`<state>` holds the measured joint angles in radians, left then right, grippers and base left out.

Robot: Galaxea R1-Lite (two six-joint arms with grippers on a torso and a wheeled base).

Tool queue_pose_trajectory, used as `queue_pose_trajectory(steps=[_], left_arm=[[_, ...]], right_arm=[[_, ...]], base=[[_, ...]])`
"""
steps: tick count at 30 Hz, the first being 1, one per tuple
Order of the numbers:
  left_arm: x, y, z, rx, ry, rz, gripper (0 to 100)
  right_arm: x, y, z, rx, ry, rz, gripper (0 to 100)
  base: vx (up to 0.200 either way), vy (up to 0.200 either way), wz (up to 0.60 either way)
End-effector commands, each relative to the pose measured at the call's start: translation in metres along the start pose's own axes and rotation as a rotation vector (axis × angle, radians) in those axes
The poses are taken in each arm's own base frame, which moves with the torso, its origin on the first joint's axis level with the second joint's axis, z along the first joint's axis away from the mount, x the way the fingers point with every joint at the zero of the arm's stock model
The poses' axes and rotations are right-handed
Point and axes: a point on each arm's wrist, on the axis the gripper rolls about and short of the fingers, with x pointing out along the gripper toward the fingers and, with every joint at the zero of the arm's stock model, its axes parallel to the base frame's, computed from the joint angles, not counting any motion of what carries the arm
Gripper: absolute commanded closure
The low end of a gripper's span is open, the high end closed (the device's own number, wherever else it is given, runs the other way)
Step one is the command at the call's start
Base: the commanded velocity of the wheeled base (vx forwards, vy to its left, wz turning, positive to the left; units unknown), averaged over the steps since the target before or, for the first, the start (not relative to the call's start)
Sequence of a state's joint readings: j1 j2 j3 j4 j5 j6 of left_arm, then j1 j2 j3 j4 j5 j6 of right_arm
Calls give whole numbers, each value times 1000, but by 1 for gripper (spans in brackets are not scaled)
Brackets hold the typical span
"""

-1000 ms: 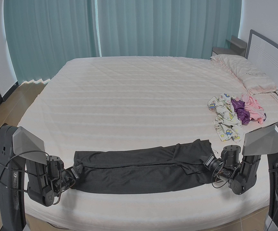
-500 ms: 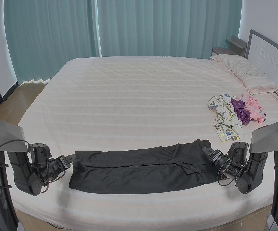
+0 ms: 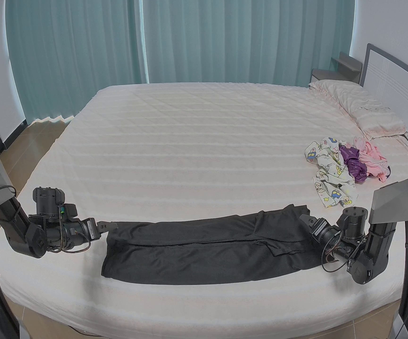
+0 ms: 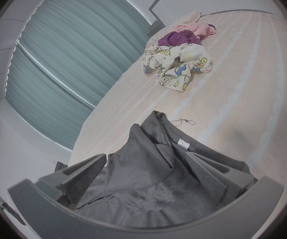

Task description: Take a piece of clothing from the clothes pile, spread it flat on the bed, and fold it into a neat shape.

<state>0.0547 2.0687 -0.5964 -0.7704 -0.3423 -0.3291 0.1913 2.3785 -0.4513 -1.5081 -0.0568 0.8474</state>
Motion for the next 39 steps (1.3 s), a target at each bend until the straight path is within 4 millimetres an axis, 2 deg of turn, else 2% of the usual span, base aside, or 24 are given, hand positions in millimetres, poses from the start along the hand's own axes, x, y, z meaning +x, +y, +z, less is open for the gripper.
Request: queue_pose_trajectory(steps=[1,7,18,25,39], left_arm=[[28,14,-15,82,107,-41,0],[54,23,-26,125,125,-37,0],[67,24,-33,152,133,-48,0],[75,24,-25,170,88,-30,0],[81,20,-28,186,93,-25,0]], right_arm=[[-2,-1,-3,0,4,2,0],[-3,0,-7,-4,18,3,0],[-2,-1,-14,-11,35,6,0],[-1,-2,-18,-15,38,11,0],[-1,-1,-19,-16,39,11,0]], base=[[0,0,0],[0,0,0],[0,0,0],[0,0,0],[0,0,0]])
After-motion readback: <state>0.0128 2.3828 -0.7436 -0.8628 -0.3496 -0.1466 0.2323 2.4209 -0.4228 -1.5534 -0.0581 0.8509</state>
